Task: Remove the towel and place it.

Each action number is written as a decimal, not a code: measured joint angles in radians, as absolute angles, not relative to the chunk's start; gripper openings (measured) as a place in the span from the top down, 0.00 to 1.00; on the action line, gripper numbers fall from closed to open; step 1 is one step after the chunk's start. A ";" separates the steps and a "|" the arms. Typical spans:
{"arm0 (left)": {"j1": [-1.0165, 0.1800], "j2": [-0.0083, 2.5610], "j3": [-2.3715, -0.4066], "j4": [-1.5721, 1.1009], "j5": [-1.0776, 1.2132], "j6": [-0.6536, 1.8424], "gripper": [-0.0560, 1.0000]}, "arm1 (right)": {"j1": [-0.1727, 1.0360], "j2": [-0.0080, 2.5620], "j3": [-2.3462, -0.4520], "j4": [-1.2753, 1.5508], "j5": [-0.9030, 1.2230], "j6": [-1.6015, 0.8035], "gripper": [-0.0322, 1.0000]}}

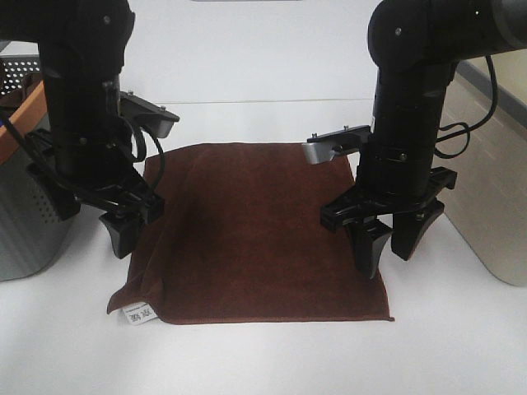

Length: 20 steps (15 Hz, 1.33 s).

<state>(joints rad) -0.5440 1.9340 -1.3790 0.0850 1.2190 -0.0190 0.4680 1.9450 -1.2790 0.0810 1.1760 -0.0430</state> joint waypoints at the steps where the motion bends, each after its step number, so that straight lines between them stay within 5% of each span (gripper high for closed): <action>1: -0.544 1.911 -1.395 0.087 1.219 -0.024 0.19 | 0.468 1.924 -1.279 0.081 1.176 -0.042 0.43; 11: -0.504 1.334 -1.515 0.232 1.216 -0.220 0.19 | 0.468 1.367 -1.210 0.076 1.205 0.000 0.43; 20: -0.504 0.566 -0.736 0.131 1.119 -0.316 0.19 | 0.468 0.581 -0.665 0.058 1.186 0.000 0.43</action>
<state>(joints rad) -0.5040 0.5660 -0.7360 0.1310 1.1190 -0.3160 0.4680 0.5810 -0.6650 0.0580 1.1860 0.0000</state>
